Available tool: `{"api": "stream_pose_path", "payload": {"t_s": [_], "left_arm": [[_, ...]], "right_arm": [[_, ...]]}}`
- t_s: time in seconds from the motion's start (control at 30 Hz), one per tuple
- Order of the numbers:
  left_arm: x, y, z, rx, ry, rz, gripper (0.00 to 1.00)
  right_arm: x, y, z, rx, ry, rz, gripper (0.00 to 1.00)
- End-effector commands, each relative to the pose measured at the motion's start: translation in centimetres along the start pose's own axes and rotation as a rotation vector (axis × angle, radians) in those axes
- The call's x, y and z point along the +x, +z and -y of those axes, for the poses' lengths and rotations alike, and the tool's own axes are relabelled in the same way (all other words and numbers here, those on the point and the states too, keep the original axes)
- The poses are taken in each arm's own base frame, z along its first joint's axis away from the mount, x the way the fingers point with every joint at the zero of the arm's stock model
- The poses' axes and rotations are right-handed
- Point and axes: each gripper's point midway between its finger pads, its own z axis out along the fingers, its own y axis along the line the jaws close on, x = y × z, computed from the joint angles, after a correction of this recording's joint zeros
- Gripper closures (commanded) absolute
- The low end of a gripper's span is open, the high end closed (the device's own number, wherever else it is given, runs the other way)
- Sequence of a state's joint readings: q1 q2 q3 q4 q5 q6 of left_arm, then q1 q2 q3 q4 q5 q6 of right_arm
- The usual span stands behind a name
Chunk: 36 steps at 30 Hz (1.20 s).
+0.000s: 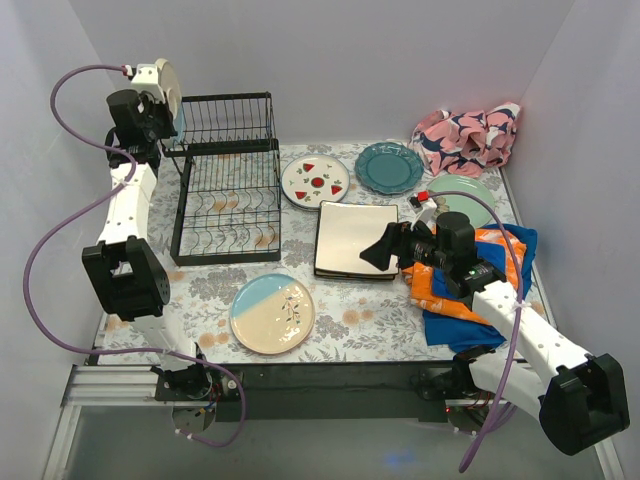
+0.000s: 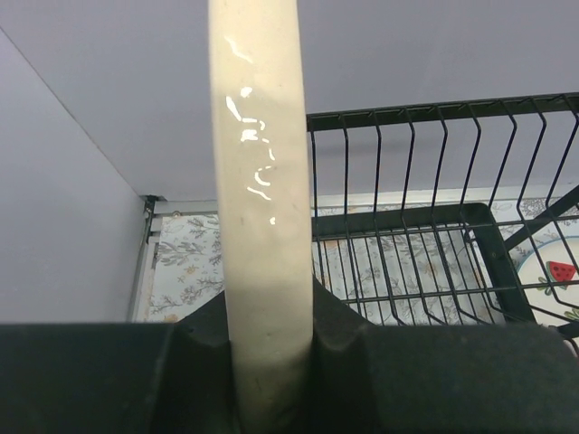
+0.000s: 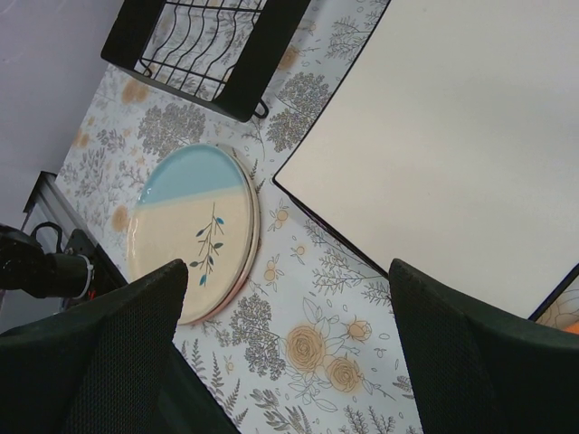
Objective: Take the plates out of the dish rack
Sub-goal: Unload the plate from the dish rack.
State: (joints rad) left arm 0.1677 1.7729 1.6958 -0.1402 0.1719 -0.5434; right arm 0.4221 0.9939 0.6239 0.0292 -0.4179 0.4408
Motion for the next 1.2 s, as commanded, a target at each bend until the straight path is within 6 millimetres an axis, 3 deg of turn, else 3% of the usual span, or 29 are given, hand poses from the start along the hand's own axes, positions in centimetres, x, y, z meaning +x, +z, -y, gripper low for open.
{"api": "stream_pose_path", "payload": {"t_s": [0.0,0.37,0.87,1.03,1.17], "left_arm": [[-15.2,-5.8,1.6,0.046,0.129,0.393,1.0],[-16.7,-7.6,2.3,0.055,0.157,0.439,1.0],[-19.2,-11.0,5.4,0.171,0.134,0.512,1.0],[-20.1,-13.5,8.1,0.197,0.21,0.571,1.0],[-20.4,-15.9,12.1,0.177,0.287,0.637,1.0]], "right_arm": [[-1.2,0.0,-0.3,-0.007,-0.034,0.049,0.04],[-1.3,-0.1,-0.3,-0.004,-0.041,0.052,0.04],[-1.4,0.2,-0.2,0.001,-0.039,0.041,0.04],[-1.5,0.0,-0.3,-0.001,-0.035,0.049,0.04],[-1.6,0.0,-0.9,-0.021,0.0,0.049,0.04]]}}
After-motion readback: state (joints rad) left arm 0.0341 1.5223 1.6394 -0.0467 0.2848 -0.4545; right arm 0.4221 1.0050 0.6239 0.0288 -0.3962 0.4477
